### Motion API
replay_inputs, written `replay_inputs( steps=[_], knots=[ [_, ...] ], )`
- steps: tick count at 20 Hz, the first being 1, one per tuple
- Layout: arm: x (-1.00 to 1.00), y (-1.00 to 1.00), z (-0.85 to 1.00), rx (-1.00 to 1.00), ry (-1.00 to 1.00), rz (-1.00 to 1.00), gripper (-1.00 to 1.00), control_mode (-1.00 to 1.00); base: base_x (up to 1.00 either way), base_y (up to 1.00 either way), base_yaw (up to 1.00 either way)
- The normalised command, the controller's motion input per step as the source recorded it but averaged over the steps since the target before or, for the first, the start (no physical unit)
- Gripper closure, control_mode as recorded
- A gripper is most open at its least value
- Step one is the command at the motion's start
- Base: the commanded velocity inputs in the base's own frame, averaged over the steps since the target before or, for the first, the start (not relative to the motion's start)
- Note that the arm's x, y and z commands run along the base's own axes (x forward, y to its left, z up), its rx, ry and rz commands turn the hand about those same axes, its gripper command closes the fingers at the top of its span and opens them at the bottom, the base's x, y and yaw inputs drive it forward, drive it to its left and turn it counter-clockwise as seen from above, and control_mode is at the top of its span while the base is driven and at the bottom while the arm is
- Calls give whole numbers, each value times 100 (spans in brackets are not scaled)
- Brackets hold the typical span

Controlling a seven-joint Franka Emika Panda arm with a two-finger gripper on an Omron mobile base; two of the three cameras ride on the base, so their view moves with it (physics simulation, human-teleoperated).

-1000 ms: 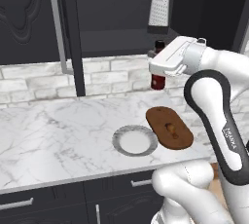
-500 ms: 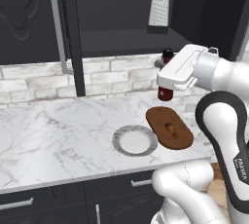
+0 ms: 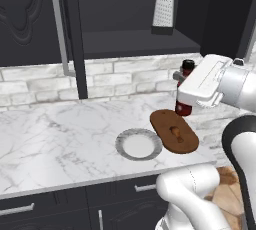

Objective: Pick the chicken drumstick from the plate and place it on the cutting board. Then pick the condiment bottle from the cabinet and place it next to the cutting board.

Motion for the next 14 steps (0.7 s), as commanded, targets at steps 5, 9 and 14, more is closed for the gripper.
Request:
replay_inputs(
  steps=[5,9,14],
  knots=[
    [-47,-17,-1,0,1,2,100,-100,0,0,0],
    [-45,-16,-2,0,0,3,100,-100,0,0,0],
    [-42,-17,-10,0,0,4,100,-100,0,0,0]
  ],
)
